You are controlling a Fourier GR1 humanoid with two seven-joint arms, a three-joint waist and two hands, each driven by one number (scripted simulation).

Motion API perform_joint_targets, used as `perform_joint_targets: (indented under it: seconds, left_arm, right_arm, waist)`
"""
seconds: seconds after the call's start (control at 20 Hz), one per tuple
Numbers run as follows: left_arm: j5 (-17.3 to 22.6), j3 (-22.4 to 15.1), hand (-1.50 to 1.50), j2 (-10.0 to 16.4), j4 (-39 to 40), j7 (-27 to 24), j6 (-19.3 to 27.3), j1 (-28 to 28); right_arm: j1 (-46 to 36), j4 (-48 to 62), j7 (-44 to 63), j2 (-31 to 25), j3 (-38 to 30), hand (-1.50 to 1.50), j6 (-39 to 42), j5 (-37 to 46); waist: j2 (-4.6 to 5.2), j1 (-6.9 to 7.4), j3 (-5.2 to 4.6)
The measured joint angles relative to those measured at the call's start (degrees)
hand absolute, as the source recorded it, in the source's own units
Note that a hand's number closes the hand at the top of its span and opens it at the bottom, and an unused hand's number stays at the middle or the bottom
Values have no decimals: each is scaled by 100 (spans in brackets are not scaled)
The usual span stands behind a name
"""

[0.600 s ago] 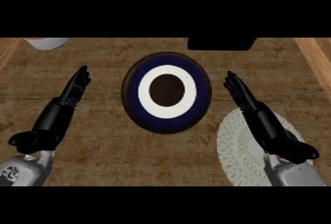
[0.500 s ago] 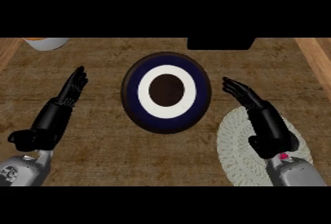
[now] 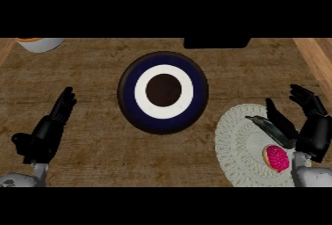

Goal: Pick the cupcake from the placemat and place it in the plate

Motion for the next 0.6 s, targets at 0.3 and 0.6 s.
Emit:
perform_joint_targets:
  seconds: [0.3, 0.6]
  left_arm:
    - [102, 82, 0, -114, 378, -235, -239, 132]
    - [105, 192, 0, -167, 559, -312, -336, 119]
  right_arm:
    - [431, 101, -145, 993, 454, -150, -1998, 1566]
    - [1443, -404, 648, 1337, 895, -150, -2801, 3071]
  waist:
    - [-24, 96, 31]
    - [-45, 76, 33]
